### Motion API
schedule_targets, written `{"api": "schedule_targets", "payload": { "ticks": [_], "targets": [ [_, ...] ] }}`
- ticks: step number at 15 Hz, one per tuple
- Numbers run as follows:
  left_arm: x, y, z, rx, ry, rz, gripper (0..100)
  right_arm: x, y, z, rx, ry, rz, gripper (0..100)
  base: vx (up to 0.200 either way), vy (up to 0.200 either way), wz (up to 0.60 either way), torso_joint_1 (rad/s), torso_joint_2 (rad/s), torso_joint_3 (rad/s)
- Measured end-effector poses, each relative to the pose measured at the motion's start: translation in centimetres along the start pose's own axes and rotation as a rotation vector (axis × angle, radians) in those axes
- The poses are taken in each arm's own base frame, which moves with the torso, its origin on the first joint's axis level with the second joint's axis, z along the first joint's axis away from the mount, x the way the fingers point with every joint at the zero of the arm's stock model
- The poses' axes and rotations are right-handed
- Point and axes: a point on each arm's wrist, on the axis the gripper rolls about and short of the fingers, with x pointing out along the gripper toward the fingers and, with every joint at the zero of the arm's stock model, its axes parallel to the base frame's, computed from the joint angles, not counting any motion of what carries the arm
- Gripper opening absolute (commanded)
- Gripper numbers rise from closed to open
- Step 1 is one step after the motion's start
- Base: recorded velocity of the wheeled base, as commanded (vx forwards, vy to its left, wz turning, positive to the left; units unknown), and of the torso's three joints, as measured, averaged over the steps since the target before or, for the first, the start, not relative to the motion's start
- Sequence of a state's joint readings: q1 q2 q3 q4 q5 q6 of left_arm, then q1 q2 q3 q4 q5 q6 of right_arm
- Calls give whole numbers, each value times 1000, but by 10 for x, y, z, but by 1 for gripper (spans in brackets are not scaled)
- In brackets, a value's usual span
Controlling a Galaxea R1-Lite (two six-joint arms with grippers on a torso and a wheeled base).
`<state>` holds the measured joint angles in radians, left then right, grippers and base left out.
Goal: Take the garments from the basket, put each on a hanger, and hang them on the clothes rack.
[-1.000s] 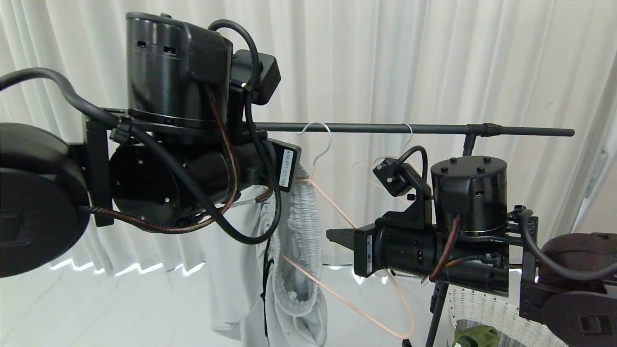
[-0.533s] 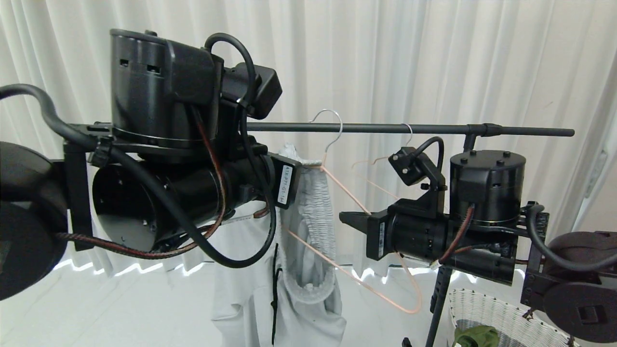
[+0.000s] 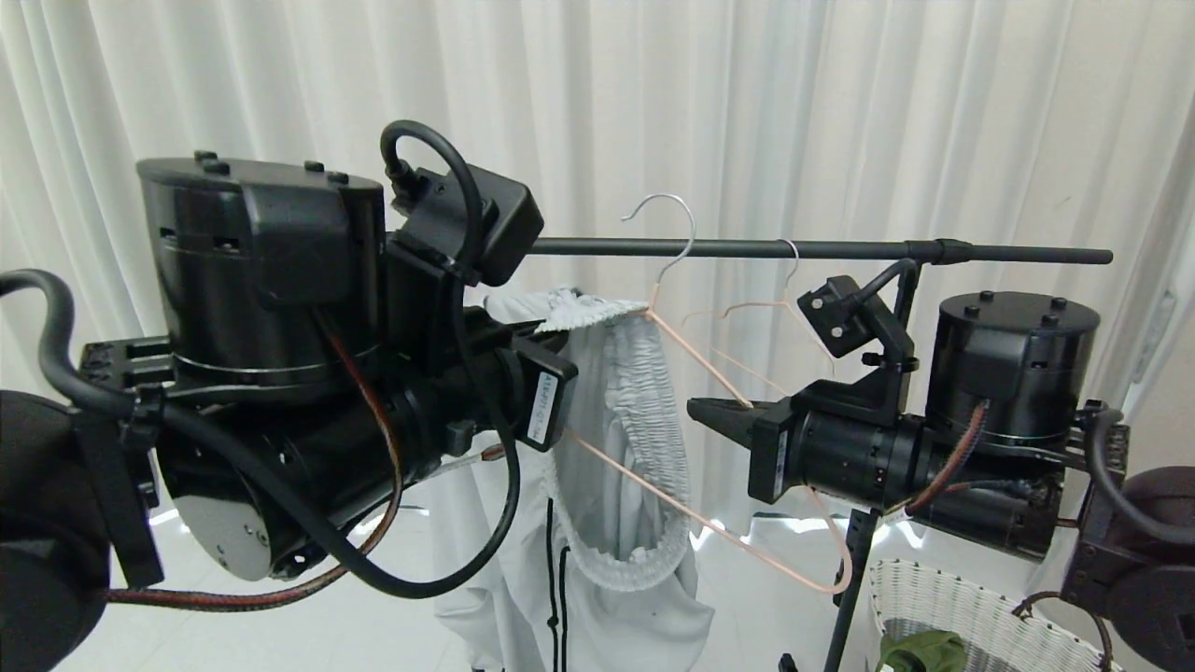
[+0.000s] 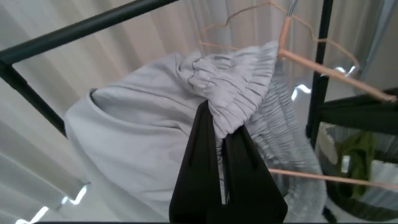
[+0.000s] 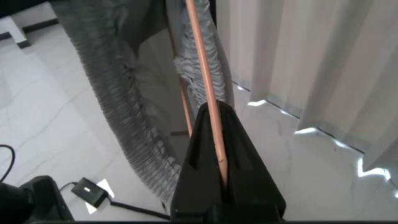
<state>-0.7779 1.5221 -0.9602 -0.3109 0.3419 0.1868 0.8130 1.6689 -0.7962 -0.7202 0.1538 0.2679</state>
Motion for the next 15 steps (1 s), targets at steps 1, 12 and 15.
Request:
{"api": "schedule_targets", "payload": {
  "ticks": [1,12,15],
  "targets": [
    [-1,-1,-4,21,10,-3,0,-3,1,1,-1,-2,11,0,0,0,0,0,0,0],
    [-14,-13,-14,61,-70,-66,100,-24,8,11,-60,-72,36,0,0,0,0,0,0,0],
    [-30,-8,-26,144,-89,-82,100,-29,-4,12,-98,-76,-1,0,0,0,0,0,0,0]
  ]
}}
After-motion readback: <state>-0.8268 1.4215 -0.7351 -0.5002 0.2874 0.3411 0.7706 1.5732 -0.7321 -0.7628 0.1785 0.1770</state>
